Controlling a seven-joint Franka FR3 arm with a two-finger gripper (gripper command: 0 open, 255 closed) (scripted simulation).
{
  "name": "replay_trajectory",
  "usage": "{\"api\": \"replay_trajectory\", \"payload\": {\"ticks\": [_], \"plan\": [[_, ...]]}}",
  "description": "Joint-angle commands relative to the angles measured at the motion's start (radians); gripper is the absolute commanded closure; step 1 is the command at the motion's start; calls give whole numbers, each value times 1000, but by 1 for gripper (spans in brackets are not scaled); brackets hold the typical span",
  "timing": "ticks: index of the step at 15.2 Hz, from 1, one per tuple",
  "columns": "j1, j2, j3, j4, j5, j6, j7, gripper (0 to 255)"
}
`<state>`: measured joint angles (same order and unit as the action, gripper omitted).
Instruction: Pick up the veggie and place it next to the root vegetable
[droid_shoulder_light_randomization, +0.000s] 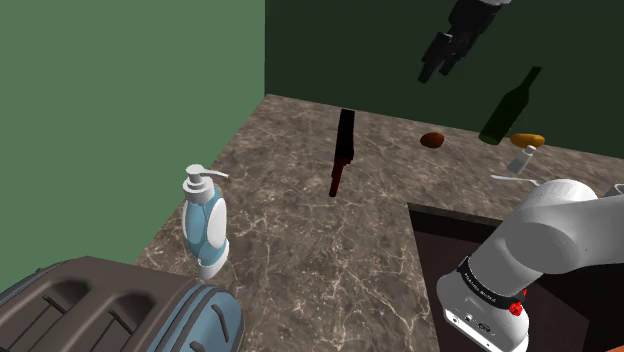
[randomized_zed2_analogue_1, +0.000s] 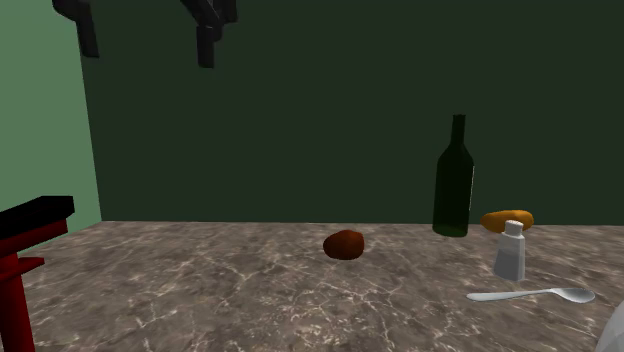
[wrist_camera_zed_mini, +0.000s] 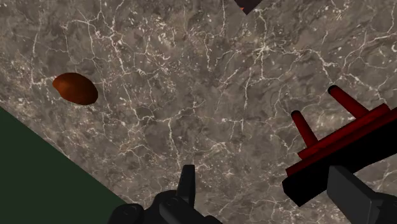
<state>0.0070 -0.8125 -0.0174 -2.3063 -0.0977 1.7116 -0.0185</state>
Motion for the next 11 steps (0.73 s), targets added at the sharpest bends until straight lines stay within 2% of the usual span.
{"api": "replay_trajectory", "payload": {"ticks": [1, 11], "plan": [[0, 0, 0, 0, 0, 0, 0, 0], [-33, -143, -197, -322, -188, 259, -290, 0]]}}
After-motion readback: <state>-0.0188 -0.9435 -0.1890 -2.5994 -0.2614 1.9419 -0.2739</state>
